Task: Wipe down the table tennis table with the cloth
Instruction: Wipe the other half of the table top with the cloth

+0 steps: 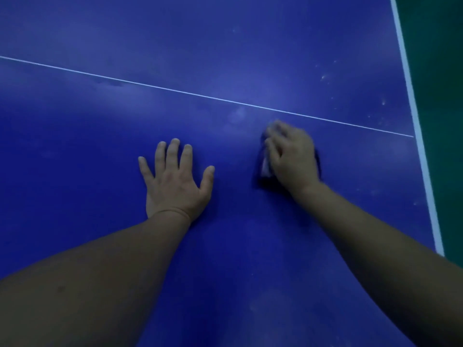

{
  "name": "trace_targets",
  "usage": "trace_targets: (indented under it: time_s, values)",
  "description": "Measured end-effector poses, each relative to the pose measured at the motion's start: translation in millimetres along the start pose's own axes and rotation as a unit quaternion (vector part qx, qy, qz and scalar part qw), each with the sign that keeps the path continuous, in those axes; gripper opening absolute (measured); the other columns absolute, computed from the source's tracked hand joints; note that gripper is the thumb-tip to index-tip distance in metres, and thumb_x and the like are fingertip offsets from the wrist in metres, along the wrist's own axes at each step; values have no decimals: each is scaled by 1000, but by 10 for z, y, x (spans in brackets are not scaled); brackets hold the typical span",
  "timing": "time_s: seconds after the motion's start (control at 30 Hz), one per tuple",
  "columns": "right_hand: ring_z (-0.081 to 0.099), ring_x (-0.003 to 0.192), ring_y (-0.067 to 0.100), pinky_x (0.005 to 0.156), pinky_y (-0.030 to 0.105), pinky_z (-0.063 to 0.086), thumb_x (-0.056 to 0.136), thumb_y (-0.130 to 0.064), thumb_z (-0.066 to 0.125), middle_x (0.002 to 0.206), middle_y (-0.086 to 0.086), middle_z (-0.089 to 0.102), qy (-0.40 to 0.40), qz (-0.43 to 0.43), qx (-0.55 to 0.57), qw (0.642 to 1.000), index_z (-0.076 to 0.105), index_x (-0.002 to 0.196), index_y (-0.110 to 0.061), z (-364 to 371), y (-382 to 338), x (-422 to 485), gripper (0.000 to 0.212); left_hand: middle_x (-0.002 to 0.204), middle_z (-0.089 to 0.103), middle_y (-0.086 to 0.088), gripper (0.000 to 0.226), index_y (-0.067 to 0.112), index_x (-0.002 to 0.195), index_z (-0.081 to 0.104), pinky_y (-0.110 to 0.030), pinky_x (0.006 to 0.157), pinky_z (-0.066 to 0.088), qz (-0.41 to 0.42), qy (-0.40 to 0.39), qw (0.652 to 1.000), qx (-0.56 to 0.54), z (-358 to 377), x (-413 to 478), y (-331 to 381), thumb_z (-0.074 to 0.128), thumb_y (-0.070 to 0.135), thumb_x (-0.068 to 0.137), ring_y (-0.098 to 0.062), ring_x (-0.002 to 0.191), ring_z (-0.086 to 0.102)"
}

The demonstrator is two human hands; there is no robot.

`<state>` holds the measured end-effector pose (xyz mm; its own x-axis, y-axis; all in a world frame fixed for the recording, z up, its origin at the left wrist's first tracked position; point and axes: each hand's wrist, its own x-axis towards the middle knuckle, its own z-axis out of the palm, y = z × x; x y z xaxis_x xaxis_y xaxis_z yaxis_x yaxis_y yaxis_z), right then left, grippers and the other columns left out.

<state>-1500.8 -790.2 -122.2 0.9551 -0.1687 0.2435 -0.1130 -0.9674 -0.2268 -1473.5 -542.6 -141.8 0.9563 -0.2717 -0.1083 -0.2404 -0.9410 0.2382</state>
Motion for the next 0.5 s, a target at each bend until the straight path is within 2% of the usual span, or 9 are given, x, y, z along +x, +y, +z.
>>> trace_targets:
  time_s: [0.1,0.17,0.23,0.33,0.37,0.4,0.5]
  values:
    - [64,102,37,91,46,49,99,-20,60,133,14,65,-55,-165,66,983,73,119,-7,-177,-135,-734,27,165,18,-3,79,23,155,29,-61,121,-1,-4,3,1000,11,8,-10,-1,17,68,92,-25,153,3]
    - [64,99,35,89,44,49,100,-21,59,132,11,66,-85,-248,59,963,74,119,-10,-269,63,-764,27,165,19,-4,76,24,155,29,-61,121,-1,-2,4,1000,11,10,-2,9,20,66,93,-26,153,4]
    - [67,96,38,86,45,51,97,-17,60,126,15,69,-63,-226,35,971,75,117,-8,-234,219,-437,27,165,18,-4,73,25,155,28,-61,121,-2,1,4,1000,8,22,5,3,24,64,94,-26,153,3]
    - [66,102,40,93,46,49,97,-16,62,125,14,69,11,-27,9,1000,75,118,-9,-76,45,38,26,165,18,-3,69,26,155,28,-60,121,-3,2,1,1000,2,21,17,1,30,61,96,-25,153,3]
    - [65,104,40,95,46,48,97,-16,63,127,13,69,16,4,16,1000,75,118,-9,-44,-60,48,26,165,18,-3,68,26,155,29,-60,121,-3,1,1,1000,0,22,6,5,30,60,96,-25,153,3]
    - [66,103,39,94,45,48,95,-15,64,127,13,69,20,-6,27,999,76,116,-9,-38,-171,-11,25,164,19,-4,69,26,155,29,-60,121,-2,3,3,1000,-1,17,10,3,30,59,95,-25,153,4]
    - [66,95,33,88,42,48,92,-16,66,126,9,70,6,-113,79,990,78,110,-12,-102,-553,-755,22,163,23,-5,73,23,153,35,-60,121,-2,11,4,1000,-27,-27,7,5,29,59,90,-26,153,8]
